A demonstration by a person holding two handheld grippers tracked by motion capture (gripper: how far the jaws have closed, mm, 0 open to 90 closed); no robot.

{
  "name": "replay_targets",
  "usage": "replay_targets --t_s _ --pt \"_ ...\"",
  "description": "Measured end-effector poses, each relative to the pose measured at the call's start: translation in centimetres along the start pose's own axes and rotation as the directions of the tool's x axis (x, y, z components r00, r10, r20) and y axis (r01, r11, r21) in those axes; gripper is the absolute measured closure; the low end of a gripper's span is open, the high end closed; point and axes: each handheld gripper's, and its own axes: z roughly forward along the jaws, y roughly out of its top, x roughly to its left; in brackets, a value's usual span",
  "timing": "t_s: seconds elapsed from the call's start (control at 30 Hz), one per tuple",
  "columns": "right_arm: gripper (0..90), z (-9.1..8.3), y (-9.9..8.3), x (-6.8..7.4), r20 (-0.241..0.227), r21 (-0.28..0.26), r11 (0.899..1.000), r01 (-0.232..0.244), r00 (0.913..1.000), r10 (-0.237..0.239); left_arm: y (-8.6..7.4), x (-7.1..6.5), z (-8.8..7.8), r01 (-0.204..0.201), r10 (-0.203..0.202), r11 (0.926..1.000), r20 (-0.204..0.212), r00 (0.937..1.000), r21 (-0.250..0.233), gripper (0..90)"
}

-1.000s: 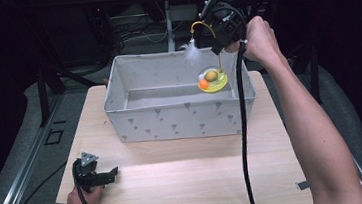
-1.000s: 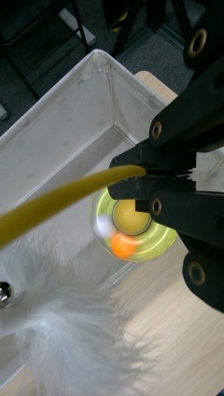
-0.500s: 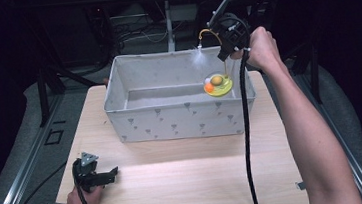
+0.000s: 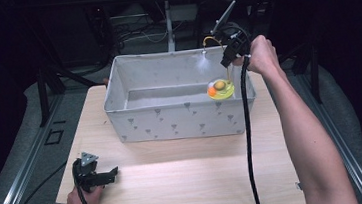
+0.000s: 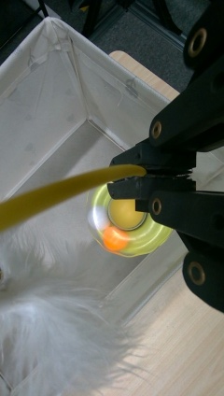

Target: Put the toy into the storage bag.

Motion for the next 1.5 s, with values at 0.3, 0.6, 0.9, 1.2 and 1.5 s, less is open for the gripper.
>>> replay_targets --t_s 0.3,0.6,0.9,1.2,1.5 --pt "88.0 1.0 -0.6 -0.3 0.006 0.017 1.000 -0.009 0.9999 0.009 0.0 0.0 0.0 0.000 0.000 1.0000 -0.001 1.0000 0.000 0.6" --pt "88.0 1.9 -1.8 -0.8 -0.007 0.033 0.999 -0.029 0.9995 0.030 0.0 0.0 0.0 0.000 0.000 1.0000 -0.001 1.0000 0.000 0.6" --pt "88.0 2.9 -3.3 -1.3 -0.013 0.054 0.997 -0.057 0.9983 0.057 0.0 0.0 0.0 0.000 0.000 1.0000 -0.001 1.0000 0.000 0.6" --pt "88.0 3.5 -4.3 -1.5 -0.011 0.072 0.995 -0.071 0.9973 0.072 0.0 0.0 0.0 0.000 0.000 1.0000 -0.001 1.0000 0.000 0.6" --pt "88.0 4.1 -5.4 -1.8 -0.013 0.089 0.992 -0.088 0.9959 0.090 0.0 0.0 0.0 0.000 0.000 1.0000 0.000 1.0000 0.000 0.6"
